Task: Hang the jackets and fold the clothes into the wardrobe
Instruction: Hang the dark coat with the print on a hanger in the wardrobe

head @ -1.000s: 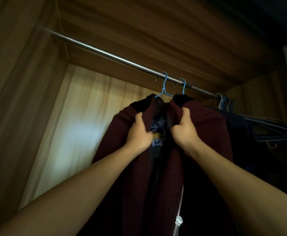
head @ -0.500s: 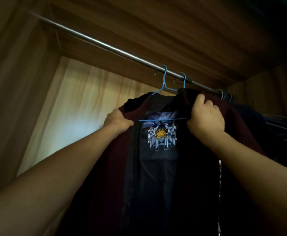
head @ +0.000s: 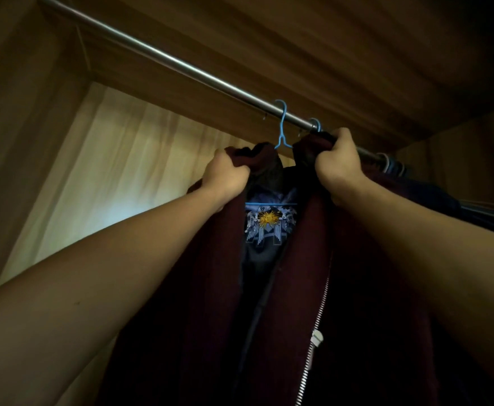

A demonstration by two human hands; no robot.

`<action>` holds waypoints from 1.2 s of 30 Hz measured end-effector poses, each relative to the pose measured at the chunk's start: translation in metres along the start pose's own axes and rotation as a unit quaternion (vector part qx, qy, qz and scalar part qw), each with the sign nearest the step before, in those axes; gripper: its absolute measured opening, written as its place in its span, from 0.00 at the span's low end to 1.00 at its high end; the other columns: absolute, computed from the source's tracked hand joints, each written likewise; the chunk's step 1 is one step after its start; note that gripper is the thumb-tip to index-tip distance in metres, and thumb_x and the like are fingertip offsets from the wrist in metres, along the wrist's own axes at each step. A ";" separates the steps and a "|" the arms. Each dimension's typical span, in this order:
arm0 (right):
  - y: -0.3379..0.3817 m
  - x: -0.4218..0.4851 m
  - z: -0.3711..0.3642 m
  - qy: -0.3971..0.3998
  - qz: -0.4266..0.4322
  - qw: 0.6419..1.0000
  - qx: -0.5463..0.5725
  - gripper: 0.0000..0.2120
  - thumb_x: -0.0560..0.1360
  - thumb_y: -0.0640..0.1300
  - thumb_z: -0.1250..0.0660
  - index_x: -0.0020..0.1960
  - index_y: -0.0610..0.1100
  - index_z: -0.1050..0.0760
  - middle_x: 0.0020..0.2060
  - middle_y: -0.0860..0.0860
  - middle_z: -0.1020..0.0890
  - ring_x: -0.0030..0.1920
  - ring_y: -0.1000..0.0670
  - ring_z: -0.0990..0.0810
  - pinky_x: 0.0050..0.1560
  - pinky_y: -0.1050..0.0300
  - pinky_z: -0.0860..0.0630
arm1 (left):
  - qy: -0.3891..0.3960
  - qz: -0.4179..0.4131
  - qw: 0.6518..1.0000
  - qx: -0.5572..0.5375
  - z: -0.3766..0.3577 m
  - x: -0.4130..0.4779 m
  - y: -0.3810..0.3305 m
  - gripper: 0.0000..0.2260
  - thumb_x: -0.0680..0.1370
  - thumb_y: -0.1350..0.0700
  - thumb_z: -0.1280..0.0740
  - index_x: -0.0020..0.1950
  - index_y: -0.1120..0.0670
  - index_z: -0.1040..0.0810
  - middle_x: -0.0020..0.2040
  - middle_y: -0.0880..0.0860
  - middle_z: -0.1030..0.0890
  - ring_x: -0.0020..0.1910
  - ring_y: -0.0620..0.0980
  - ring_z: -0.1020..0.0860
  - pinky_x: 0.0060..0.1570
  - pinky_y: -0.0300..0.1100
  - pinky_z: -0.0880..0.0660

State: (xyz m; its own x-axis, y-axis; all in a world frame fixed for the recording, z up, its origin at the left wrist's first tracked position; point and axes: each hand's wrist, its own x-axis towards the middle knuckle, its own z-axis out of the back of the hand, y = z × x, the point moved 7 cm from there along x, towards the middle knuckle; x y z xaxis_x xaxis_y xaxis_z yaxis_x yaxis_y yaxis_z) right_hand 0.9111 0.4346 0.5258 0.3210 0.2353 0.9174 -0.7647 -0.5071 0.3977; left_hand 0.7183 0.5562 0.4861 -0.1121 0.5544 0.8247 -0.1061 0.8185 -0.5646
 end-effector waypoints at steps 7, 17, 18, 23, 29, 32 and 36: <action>-0.005 -0.006 -0.039 0.014 0.034 0.986 0.160 0.13 0.74 0.32 0.35 0.52 0.49 0.29 0.42 0.45 0.18 0.40 0.47 0.19 0.39 0.51 0.21 | 0.045 -0.043 0.997 -0.040 -0.040 -0.020 -0.030 0.29 0.80 0.55 0.34 0.78 0.57 0.41 0.67 0.55 0.26 0.66 0.56 0.26 0.52 0.40 0.32; -0.031 -0.074 -0.056 0.067 0.047 0.995 0.052 0.31 0.74 0.34 0.34 0.73 0.49 0.38 0.50 0.48 0.18 0.43 0.50 0.18 0.48 0.54 0.20 | 0.061 -0.024 0.994 -0.090 -0.025 -0.058 0.044 0.23 0.74 0.57 0.30 0.68 0.52 0.30 0.55 0.49 0.19 0.53 0.47 0.19 0.58 0.47 0.22; -0.034 -0.086 -0.061 0.083 0.050 0.995 0.034 0.35 0.74 0.35 0.33 0.77 0.50 0.42 0.55 0.48 0.19 0.48 0.50 0.18 0.52 0.56 0.21 | 0.062 -0.014 0.995 -0.075 -0.026 -0.066 0.054 0.26 0.73 0.55 0.30 0.71 0.51 0.32 0.57 0.49 0.19 0.54 0.47 0.19 0.60 0.48 0.22; -0.056 -0.153 -0.069 0.123 0.081 0.988 -0.053 0.49 0.71 0.40 0.29 0.83 0.48 0.55 0.78 0.47 0.36 0.76 0.48 0.35 0.76 0.49 0.36 | 0.064 -0.007 0.998 -0.011 -0.019 -0.090 0.072 0.38 0.73 0.58 0.28 0.79 0.50 0.43 0.69 0.50 0.26 0.65 0.48 0.24 0.67 0.44 0.27; -0.096 -0.256 -0.041 0.101 0.018 0.984 -0.148 0.42 0.74 0.43 0.28 0.81 0.43 0.48 0.68 0.44 0.26 0.66 0.43 0.27 0.70 0.49 0.31 | 0.054 0.038 0.996 -0.059 -0.004 -0.156 0.101 0.43 0.68 0.56 0.24 0.79 0.48 0.41 0.70 0.48 0.29 0.66 0.45 0.26 0.68 0.43 0.29; -0.125 -0.298 -0.033 0.133 -0.039 0.978 -0.153 0.29 0.76 0.41 0.31 0.73 0.44 0.40 0.57 0.45 0.21 0.56 0.44 0.20 0.58 0.50 0.22 | 0.077 0.105 0.989 -0.071 -0.010 -0.218 0.141 0.26 0.73 0.60 0.27 0.69 0.52 0.30 0.58 0.49 0.19 0.57 0.48 0.19 0.59 0.42 0.24; -0.153 -0.348 -0.040 0.231 -0.128 0.958 -0.111 0.16 0.81 0.37 0.38 0.67 0.44 0.36 0.44 0.49 0.18 0.39 0.51 0.17 0.43 0.50 0.18 | 0.146 0.135 0.979 -0.034 -0.019 -0.279 0.181 0.12 0.78 0.60 0.30 0.59 0.49 0.23 0.52 0.47 0.16 0.54 0.46 0.17 0.59 0.43 0.22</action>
State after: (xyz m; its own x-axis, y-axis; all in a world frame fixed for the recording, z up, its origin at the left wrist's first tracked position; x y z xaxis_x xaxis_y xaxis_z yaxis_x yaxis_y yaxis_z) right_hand 0.8941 0.4631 0.1448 0.2715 0.6964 0.6643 -0.8106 -0.2067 0.5479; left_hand 0.7496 0.5529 0.1545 0.1619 0.7630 0.6257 -0.0446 0.6391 -0.7678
